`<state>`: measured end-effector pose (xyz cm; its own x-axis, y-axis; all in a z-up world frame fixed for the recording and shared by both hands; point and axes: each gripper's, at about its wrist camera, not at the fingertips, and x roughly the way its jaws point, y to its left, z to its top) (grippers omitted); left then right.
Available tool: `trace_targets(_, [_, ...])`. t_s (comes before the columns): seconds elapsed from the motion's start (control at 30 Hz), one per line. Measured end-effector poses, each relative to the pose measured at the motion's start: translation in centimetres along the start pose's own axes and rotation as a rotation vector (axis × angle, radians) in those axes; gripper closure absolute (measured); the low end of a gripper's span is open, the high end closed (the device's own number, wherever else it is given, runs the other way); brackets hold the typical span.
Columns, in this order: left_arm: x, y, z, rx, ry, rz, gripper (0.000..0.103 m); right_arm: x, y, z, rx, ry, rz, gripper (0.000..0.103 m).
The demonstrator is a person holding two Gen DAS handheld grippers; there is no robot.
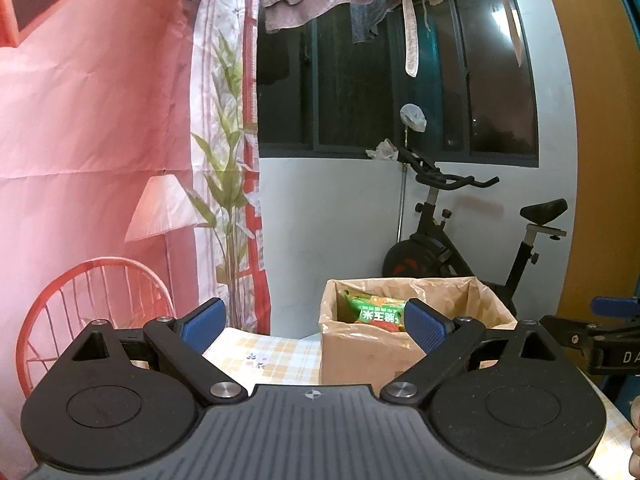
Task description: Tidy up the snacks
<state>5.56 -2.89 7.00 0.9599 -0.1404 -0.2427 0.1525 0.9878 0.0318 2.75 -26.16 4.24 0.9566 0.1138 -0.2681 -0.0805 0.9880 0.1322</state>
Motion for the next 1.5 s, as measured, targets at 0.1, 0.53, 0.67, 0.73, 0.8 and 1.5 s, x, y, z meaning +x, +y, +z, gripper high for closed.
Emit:
trace_targets(0.1, [-0.17, -0.04, -0.15, 0.0, 0.002, 0.0, 0.006, -0.01, 0.03, 0.03, 0.0, -0.001, 0.001, 0.001])
trace_targets(0.53, [-0.19, 0.08, -0.25, -0.013, 0.016, -0.003, 0.006, 0.02, -0.04, -0.04, 0.001, 0.0, 0.002, 0.001])
trace_targets(0.67, [0.03, 0.08, -0.27, -0.013, 0.023, -0.001, 0.006, 0.05, 0.02, -0.09, 0.002, 0.0, 0.003, 0.001])
trace_targets(0.73, [0.0, 0.01, -0.28, -0.013, 0.024, -0.002, 0.006, 0.05, 0.02, -0.12, 0.002, 0.0, 0.003, 0.001])
trace_targets(0.8, [0.06, 0.04, -0.24, -0.013, 0.024, -0.003, 0.006, 0.04, 0.0, -0.1, 0.002, -0.001, 0.003, 0.001])
trace_targets(1.5, [0.01, 0.15, -0.49, -0.015, 0.026, -0.006, 0.006, 0.0, 0.18, -0.34, -0.002, -0.003, -0.004, 0.001])
